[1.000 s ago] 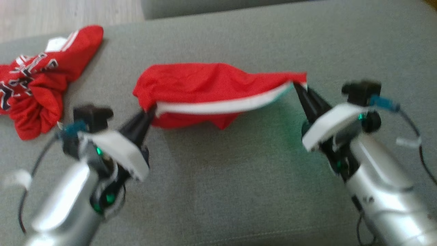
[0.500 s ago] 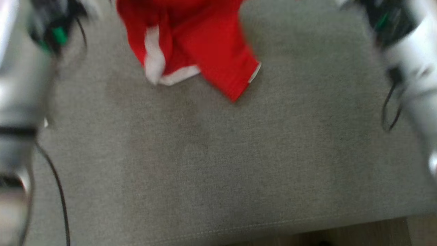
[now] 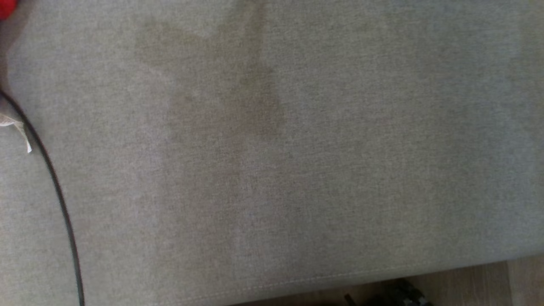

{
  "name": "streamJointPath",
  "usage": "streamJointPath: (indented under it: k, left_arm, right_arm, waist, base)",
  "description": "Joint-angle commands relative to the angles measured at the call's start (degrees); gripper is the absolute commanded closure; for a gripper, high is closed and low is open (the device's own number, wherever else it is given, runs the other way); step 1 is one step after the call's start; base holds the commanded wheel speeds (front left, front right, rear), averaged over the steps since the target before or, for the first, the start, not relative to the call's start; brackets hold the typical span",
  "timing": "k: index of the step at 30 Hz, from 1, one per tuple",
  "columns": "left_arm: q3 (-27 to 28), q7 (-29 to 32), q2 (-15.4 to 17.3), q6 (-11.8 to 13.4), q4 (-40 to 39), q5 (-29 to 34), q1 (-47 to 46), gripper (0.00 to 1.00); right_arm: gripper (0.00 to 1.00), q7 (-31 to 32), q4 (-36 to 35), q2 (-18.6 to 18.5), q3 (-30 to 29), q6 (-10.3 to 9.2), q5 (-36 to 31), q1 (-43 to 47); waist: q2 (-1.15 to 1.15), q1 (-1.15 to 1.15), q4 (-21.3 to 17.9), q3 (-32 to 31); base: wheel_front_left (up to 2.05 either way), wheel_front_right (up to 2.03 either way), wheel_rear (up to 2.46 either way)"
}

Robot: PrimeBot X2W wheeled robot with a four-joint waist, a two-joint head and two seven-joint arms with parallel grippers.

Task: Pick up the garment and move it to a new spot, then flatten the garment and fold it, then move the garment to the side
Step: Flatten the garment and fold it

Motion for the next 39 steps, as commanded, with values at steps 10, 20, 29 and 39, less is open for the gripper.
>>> streamJointPath:
  k: [10,20,29,39]
  left_arm:
    - [-14.6,4.8,8.3,0.0,-10.6,-13.5,24.2,1.00]
    - [-25.0,18.2,19.4,0.0,-30.5,-30.1,46.3,1.00]
    - [-27.5,29.3,27.6,3.6,-46.1,-41.5,57.0,1.00]
    - [-24.0,37.6,29.5,10.7,-50.0,-50.4,52.0,1.00]
  right_arm:
    - [1.00,7.1,-3.0,-6.0,12.9,-0.04,6.1,20.9]
    - [1.00,26.1,-10.2,-16.7,24.1,-0.04,12.6,40.8]
    - [1.00,38.6,-21.1,-27.3,25.0,-0.04,14.6,47.8]
    - [1.00,49.1,-24.5,-29.6,14.8,-0.04,14.0,43.4]
  waist:
    - [0.00,-0.01,-0.4,-7.7]
    - [0.00,-0.01,-1.1,-21.2]
    - [0.00,-0.01,-1.1,-26.2]
    - [0.00,-0.01,3.4,-21.6]
  base:
    - [0.00,0.00,0.00]
    - [0.00,0.00,0.00]
    - [0.00,0.00,0.00]
    - [0.00,0.00,0.00]
